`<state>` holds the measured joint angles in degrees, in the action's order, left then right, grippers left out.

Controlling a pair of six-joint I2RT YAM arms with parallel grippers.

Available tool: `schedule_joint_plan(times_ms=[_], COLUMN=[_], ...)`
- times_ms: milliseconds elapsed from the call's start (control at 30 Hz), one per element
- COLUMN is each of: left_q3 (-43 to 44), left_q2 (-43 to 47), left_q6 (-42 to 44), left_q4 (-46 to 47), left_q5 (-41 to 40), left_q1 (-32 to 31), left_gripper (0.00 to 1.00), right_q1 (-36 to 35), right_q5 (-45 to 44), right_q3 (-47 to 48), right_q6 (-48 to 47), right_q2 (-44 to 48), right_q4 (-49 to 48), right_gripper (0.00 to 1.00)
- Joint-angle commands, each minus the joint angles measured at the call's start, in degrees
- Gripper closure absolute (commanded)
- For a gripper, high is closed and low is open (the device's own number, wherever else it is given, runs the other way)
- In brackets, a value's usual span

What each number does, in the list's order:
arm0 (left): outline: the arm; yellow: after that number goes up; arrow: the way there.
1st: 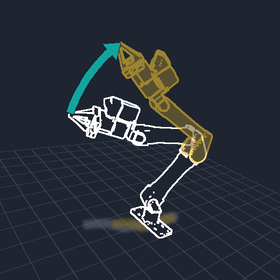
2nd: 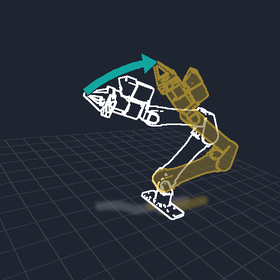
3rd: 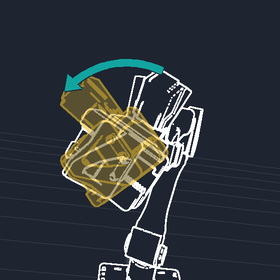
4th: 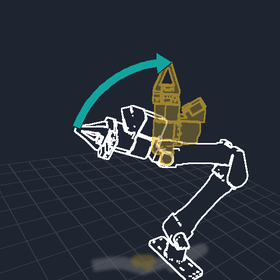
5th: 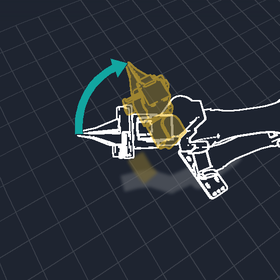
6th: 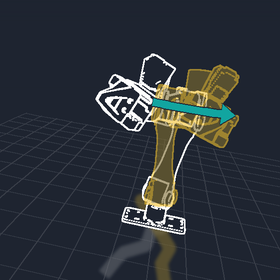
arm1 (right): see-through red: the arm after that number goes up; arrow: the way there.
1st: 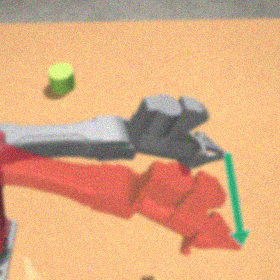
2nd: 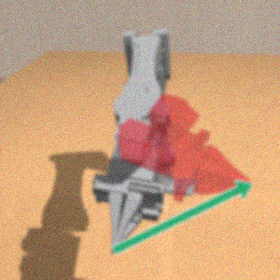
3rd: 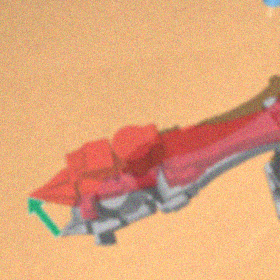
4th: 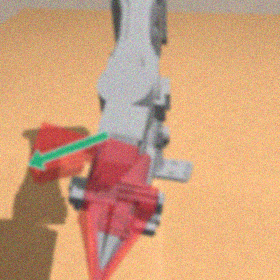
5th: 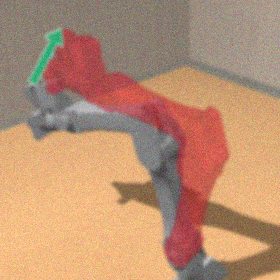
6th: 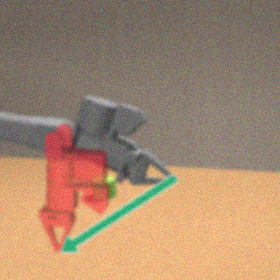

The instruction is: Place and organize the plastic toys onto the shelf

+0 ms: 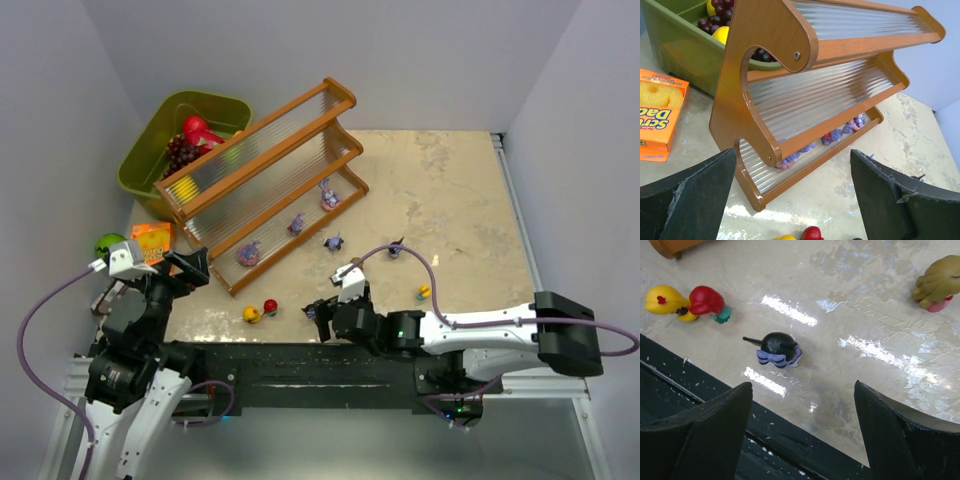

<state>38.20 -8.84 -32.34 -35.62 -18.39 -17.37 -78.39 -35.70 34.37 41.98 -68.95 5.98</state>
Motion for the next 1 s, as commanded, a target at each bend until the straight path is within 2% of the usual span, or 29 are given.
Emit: schedule_joint_plan(times_ms=[0, 167, 500, 967], left_q3=[-0.7, -0.8, -0.9, -0.9], left_q2=[1.1, 1.5, 2.5, 2.8], left_q6=[1.0, 1.5, 1.4, 1.1], left_q4=[3.9, 4.3, 4.2, 4.1], left_q5=[1.4, 2.4, 2.0, 1.4], left_q1=[0.2, 0.2, 0.2, 0.2], left_gripper=[0.0, 0.0, 0.0, 0.0], right_q1=[-3.0, -5.0, -5.1, -4.2], right_q5=[-4.3, -7.0, -10.3, -13.8], right_q3=[0.9, 3.3, 4.9, 7.3], right_q6=[-0.1, 0.7, -0.3, 2.7], right_q2=[-4.3, -12.5, -19.0, -24.1], right_q4=[-5.7, -8.5, -14.1, -16.4], right_gripper=[0.14, 0.15, 0.18, 0.36])
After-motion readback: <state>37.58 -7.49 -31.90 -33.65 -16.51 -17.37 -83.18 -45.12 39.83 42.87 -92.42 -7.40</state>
